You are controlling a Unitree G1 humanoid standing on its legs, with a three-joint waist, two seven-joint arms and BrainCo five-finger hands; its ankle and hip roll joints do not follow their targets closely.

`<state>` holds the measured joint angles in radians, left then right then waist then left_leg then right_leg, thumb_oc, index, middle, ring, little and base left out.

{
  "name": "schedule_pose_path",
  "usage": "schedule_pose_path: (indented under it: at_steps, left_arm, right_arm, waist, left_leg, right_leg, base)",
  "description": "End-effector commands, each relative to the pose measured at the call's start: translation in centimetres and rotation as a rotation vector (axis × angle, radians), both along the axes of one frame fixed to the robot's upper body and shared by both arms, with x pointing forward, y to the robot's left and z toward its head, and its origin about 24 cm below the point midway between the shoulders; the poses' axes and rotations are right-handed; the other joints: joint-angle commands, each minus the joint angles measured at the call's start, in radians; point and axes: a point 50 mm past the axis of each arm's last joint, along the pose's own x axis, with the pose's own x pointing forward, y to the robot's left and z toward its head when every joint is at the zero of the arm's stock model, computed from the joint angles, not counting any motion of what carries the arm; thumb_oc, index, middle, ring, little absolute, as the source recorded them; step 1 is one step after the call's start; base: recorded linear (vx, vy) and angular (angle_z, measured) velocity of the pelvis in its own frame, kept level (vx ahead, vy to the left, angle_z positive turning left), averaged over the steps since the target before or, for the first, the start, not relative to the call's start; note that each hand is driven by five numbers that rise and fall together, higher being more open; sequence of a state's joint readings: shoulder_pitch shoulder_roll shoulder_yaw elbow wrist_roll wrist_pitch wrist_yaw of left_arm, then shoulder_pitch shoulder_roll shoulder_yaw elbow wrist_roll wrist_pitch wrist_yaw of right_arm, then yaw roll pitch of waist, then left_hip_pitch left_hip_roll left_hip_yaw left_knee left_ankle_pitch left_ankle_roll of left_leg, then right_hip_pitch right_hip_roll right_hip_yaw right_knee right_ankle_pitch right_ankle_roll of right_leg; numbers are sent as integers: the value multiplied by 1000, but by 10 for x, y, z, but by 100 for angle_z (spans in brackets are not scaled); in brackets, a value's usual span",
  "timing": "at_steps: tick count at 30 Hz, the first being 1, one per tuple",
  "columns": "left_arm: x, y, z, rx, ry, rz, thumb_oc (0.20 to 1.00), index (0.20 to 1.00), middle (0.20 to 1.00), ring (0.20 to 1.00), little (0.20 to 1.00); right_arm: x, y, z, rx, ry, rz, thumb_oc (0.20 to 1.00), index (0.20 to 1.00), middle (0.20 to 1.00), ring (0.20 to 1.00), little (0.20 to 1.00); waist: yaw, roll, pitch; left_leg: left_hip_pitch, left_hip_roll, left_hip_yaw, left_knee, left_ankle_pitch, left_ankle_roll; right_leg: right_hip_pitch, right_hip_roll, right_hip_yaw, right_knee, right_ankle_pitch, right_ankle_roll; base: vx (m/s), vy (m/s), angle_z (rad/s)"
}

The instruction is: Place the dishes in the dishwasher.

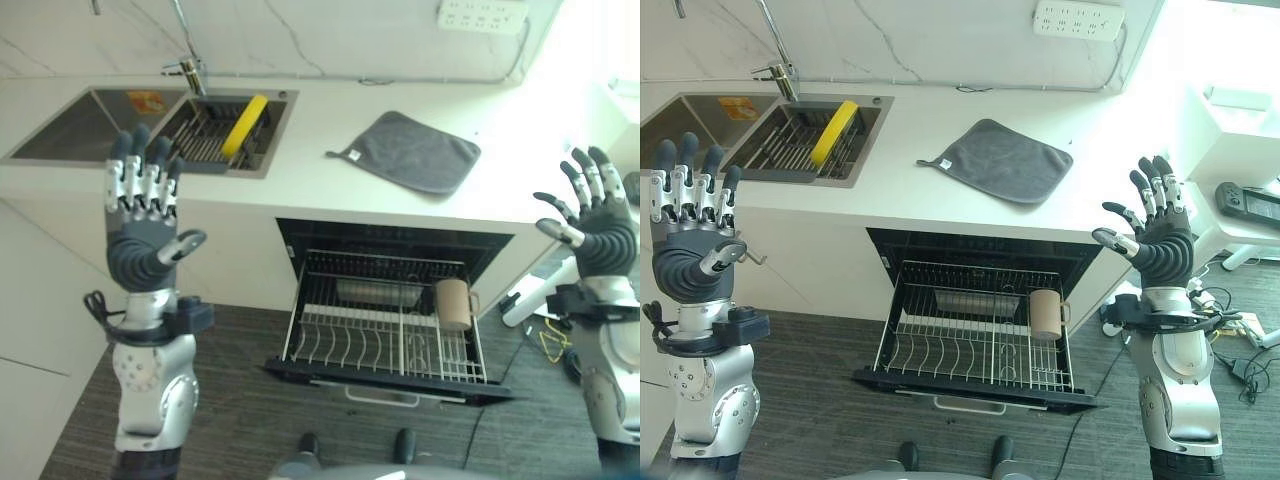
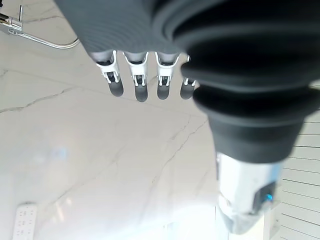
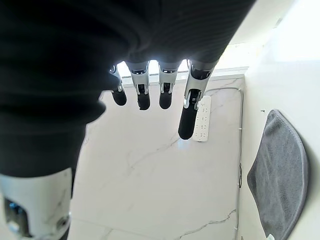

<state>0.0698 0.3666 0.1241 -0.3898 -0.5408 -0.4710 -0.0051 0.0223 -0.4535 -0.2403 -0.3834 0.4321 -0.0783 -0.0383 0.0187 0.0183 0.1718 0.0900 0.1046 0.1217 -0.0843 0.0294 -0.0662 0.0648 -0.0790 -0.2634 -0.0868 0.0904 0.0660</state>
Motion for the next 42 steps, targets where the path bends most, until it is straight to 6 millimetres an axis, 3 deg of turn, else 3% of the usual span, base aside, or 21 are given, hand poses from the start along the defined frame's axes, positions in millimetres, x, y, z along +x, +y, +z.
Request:
schedule_pose_path:
  at_steps: [1,7,11,12,13,14,15,18,20,21,23,24,25,27,29,30,31,32,35,37,42]
  left_arm:
    - [0,-16,28,220,-170,-43,1000,1000,1000,1000,1000]
    - [-3,-8,19,193,-98,-13,1000,1000,1000,1000,1000]
    - [-12,-1,17,183,-84,-51,1000,1000,1000,1000,1000]
    - [-16,-3,18,189,-105,-61,1000,1000,1000,1000,1000]
    - [-19,-4,19,202,-115,-51,1000,1000,1000,1000,1000]
    - [-21,-4,19,210,-122,-41,1000,1000,1000,1000,1000]
    - [-27,2,19,187,-128,-14,1000,1000,1000,1000,1000]
    - [-27,7,22,181,-132,37,1000,1000,1000,1000,1000]
    - [-19,8,24,189,-123,28,1000,1000,1000,1000,1000]
    - [-16,8,23,209,-110,13,1000,1000,1000,1000,1000]
    - [-12,3,26,254,-107,-85,1000,1000,1000,1000,1000]
    - [-14,-2,27,325,-127,-88,1000,1000,1000,1000,1000]
    - [-16,-3,29,353,-143,-74,1000,1000,1000,1000,1000]
    - [-17,0,33,348,-138,-64,1000,1000,1000,1000,1000]
    - [-5,-1,31,302,-107,-84,1000,1000,1000,1000,1000]
    - [-2,-2,30,296,-104,-89,1000,1000,1000,1000,1000]
    - [4,-11,26,261,-88,-123,1000,1000,1000,1000,1000]
    - [4,-12,24,255,-84,-128,1000,1000,1000,1000,1000]
    - [6,-17,21,254,-81,-132,1000,1000,1000,1000,1000]
    - [5,-17,18,248,-61,-153,1000,1000,1000,1000,1000]
    - [3,-16,9,304,1,-144,1000,1000,1000,1000,1000]
  right_arm:
    - [-14,27,30,-83,-260,216,1000,1000,1000,1000,1000]
    - [-16,20,28,-98,-235,221,1000,1000,1000,1000,1000]
    - [-21,10,32,-126,-224,176,1000,1000,1000,1000,1000]
    - [-20,8,36,-146,-235,154,1000,1000,1000,1000,1000]
    - [-19,8,38,-149,-244,158,1000,1000,1000,1000,1000]
    - [-18,8,40,-144,-252,164,1000,1000,1000,1000,1000]
    - [-19,7,43,-133,-253,194,1000,1000,1000,1000,1000]
    - [-21,7,46,-162,-255,210,1000,1000,1000,1000,1000]
    - [-23,5,47,-159,-267,168,1000,1000,1000,1000,1000]
    - [-25,1,44,-148,-262,153,1000,1000,1000,1000,1000]
    - [-35,-5,38,-57,-270,162,1000,1000,1000,1000,1000]
    - [-37,-2,34,-54,-275,175,1000,1000,1000,1000,1000]
    - [-37,1,32,-60,-278,183,1000,1000,1000,1000,1000]
    - [-35,4,33,-46,-283,199,1000,1000,1000,1000,1000]
    - [-27,10,34,-38,-279,179,1000,1000,1000,1000,1000]
    - [-25,11,35,-40,-280,171,1000,1000,1000,1000,1000]
    - [-23,13,32,-37,-277,142,1000,1000,1000,1000,1000]
    - [-23,12,31,-30,-278,137,1000,1000,1000,1000,1000]
    - [-23,10,25,-5,-273,111,1000,1000,1000,1000,1000]
    - [-26,4,23,20,-274,64,1000,1000,1000,1000,1000]
    - [-25,11,18,25,-253,82,1000,1000,1000,1000,1000]
  waist:
    - [-24,-39,-44]
    - [-8,-46,-58]
    - [24,-87,-13]
    - [38,-88,11]
    - [36,-86,16]
    - [32,-85,18]
    - [20,-70,4]
    - [7,-39,-10]
    - [-14,-26,-6]
    - [-18,-27,-1]
    - [-16,-47,16]
    - [-4,-57,28]
    - [2,-54,33]
    - [9,-37,31]
    - [-2,-29,17]
    - [-6,-30,15]
    - [-18,-49,4]
    - [-19,-54,2]
    - [-25,-60,-1]
    - [-29,-48,-4]
    - [-26,-21,-12]
  left_leg:
    - [28,-65,-50,12,-108,19]
    - [18,-81,-33,54,-120,12]
    - [-169,-115,12,415,-156,-12]
    - [-232,-111,-24,505,-153,-24]
    - [-236,-85,-25,508,-148,-30]
    - [-222,-48,-26,484,-136,-42]
    - [-120,74,-63,278,-95,-62]
    - [-26,158,-83,76,-63,-101]
    - [7,142,-38,4,-61,-104]
    - [10,114,-56,-2,-72,-95]
    - [-3,65,-61,-3,-92,-74]
    - [2,37,-46,-3,-109,-54]
    - [9,24,-45,-3,-112,-38]
    - [14,8,-52,-3,-109,-3]
    - [6,-26,-75,-3,-109,36]
    - [-1,-34,-82,-3,-102,41]
    - [-10,-81,-100,-3,-99,60]
    - [-10,-94,-97,-3,-99,62]
    - [-1,-121,-78,-3,-108,67]
    - [10,-133,-71,-3,-110,72]
    - [37,-134,-46,12,-119,66]
  right_leg:
    - [1,29,54,88,-159,37]
    - [46,22,50,10,-135,32]
    - [51,-35,18,9,-124,16]
    - [46,-45,14,9,-117,11]
    - [45,-47,16,7,-115,11]
    - [44,-49,23,6,-112,15]
    - [31,-74,58,2,-107,52]
    - [10,-122,94,5,-101,105]
    - [-6,-187,87,27,-87,164]
    - [-22,-218,84,49,-71,185]
    - [-68,-284,39,125,-9,196]
    - [-120,-304,-27,195,31,196]
    - [-143,-301,-46,232,28,195]
    - [-148,-235,-43,301,-72,166]
    - [-144,-101,-4,389,-174,129]
    - [-151,-72,16,402,-173,120]
    - [-137,39,70,382,-189,82]
    - [-128,60,69,361,-192,73]
    - [-90,77,50,264,-188,61]
    - [-66,93,55,248,-193,54]
    - [-26,79,36,191,-223,35]
  base:
    - [4,39,3]
    - [-1,32,7]
    - [-114,32,40]
    - [-199,240,74]
    - [-146,350,49]
    - [-42,790,5]
    - [-5,886,-13]
    - [-40,891,-58]
    - [-55,868,-61]
    - [-40,610,-14]
    - [-169,607,35]
    - [-226,601,47]
    - [-165,520,9]
    - [-77,402,-43]
    - [-36,320,-25]
    - [-9,247,3]
    - [-8,113,13]
    - [28,70,25]
    - [45,-43,17]
    - [41,-76,4]
    - [30,-71,6]
